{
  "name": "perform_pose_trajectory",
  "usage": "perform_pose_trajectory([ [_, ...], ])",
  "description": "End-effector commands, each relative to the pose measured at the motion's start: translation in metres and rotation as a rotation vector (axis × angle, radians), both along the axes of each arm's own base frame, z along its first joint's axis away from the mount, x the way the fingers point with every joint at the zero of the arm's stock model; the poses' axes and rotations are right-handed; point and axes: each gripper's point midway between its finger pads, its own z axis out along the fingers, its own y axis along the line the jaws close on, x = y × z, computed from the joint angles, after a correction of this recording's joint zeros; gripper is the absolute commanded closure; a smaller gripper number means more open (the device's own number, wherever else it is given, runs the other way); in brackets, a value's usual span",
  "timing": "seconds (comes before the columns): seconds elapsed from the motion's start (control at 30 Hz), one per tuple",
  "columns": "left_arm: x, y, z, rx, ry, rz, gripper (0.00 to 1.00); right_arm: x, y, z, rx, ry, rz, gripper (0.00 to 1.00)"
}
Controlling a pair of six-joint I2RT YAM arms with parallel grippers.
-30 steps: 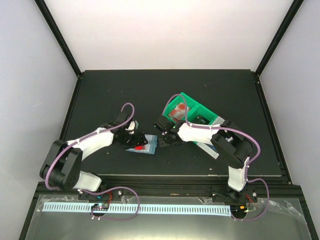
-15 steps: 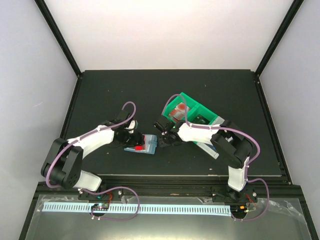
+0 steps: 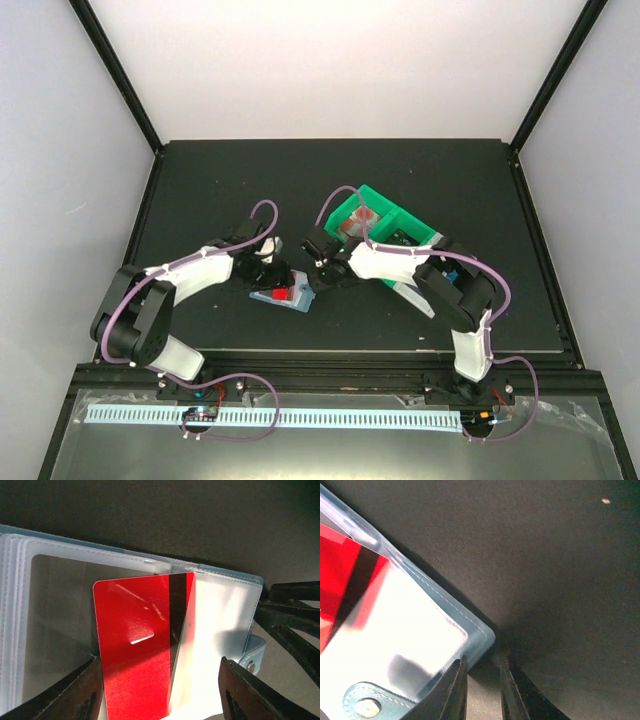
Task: Put the credit cards into the card holder
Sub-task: Insert the credit card into the card holder.
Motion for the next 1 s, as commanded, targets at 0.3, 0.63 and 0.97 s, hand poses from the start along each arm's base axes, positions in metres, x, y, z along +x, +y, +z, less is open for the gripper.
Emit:
perform_pose_trajectory([
  [0.3,0.002,-0.017,-0.004,-0.064,-0.003,-0.077,0.42,-0.001,0.006,-0.021,-0.054,0.036,0.028,0.78],
  [0.63,0.000,-0.030,-0.003,-0.102,-0.007,-0.120,0.48,0.005,0.005,-0.018,-0.063,0.008,0.022,0.79],
  [0.97,-0.007,-0.045,-0.002,-0.161,0.013,-0.158,0.51,0.016,0.000,0.003,-0.044,-0.074,-0.020,0.79],
])
